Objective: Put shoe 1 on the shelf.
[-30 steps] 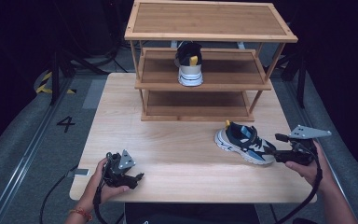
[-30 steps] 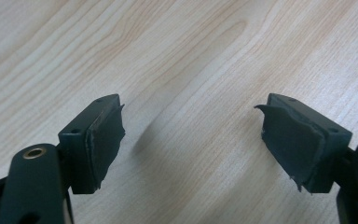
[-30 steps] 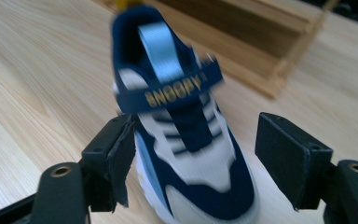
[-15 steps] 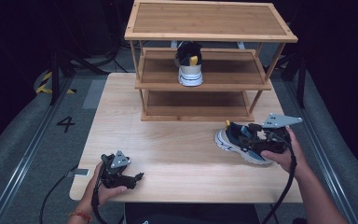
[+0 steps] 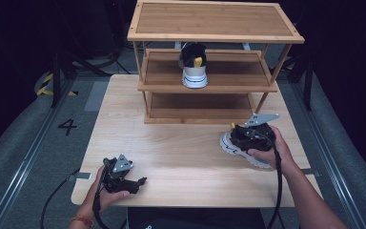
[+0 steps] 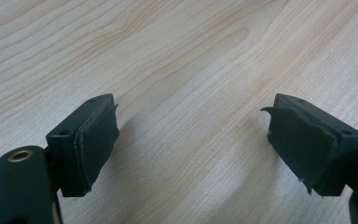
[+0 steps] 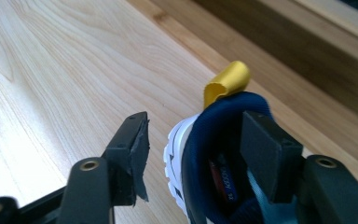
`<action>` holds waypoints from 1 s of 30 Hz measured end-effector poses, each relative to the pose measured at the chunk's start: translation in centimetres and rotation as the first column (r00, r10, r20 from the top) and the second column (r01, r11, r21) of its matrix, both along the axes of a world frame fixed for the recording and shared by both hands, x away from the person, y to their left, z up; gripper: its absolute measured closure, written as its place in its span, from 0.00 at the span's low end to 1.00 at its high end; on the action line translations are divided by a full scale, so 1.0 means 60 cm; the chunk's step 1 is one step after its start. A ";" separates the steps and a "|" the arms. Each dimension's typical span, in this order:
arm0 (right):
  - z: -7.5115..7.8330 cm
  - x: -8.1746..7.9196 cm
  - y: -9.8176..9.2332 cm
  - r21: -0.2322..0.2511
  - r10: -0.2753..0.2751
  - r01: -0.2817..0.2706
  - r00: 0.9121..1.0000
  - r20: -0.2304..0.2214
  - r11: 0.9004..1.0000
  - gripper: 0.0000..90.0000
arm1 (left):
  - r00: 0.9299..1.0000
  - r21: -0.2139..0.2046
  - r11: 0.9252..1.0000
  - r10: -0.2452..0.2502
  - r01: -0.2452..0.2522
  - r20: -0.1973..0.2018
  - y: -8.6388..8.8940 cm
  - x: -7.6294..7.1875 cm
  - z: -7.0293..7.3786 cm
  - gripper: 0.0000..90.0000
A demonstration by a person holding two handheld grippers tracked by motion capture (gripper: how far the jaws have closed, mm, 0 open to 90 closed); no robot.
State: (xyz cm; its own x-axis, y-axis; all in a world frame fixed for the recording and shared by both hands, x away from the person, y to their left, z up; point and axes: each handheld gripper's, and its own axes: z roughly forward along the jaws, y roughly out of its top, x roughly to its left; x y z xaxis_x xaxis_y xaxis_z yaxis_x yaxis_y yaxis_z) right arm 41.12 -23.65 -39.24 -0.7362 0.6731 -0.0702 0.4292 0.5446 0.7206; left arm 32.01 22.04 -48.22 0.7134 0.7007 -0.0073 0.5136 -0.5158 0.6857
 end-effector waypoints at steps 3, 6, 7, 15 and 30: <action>-0.009 0.008 0.010 -0.023 -0.004 0.004 1.000 -0.019 1.000 0.51 | 1.000 0.001 1.000 -0.002 0.002 0.000 0.000 0.000 0.000 0.18; -0.020 0.014 0.015 -0.035 -0.004 0.002 0.999 -0.046 0.999 0.51 | 1.000 0.000 1.000 -0.004 0.004 0.000 0.000 0.000 0.000 0.18; -0.023 0.014 0.017 -0.038 -0.001 -0.001 0.999 -0.052 0.999 0.52 | 1.000 0.000 1.000 -0.004 0.004 0.000 0.000 0.000 0.000 0.18; -0.027 0.009 0.016 0.000 0.049 -0.049 0.997 -0.067 0.999 0.78 | 1.000 0.000 1.000 -0.005 0.005 -0.001 0.000 0.000 0.000 0.18; -0.006 -0.055 0.009 -0.057 0.276 -0.286 0.951 -0.136 0.957 0.65 | 1.000 -0.001 1.000 -0.004 0.004 -0.002 0.000 0.000 0.000 0.18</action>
State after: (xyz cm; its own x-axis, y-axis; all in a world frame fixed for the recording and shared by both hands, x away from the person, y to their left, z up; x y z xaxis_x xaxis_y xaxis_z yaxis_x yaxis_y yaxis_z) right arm 37.80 -23.09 -39.61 -0.9008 0.4342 -0.0075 0.3353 0.7064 0.6233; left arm 32.00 22.05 -48.23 0.7164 0.6976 -0.0093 0.5128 -0.5175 0.6850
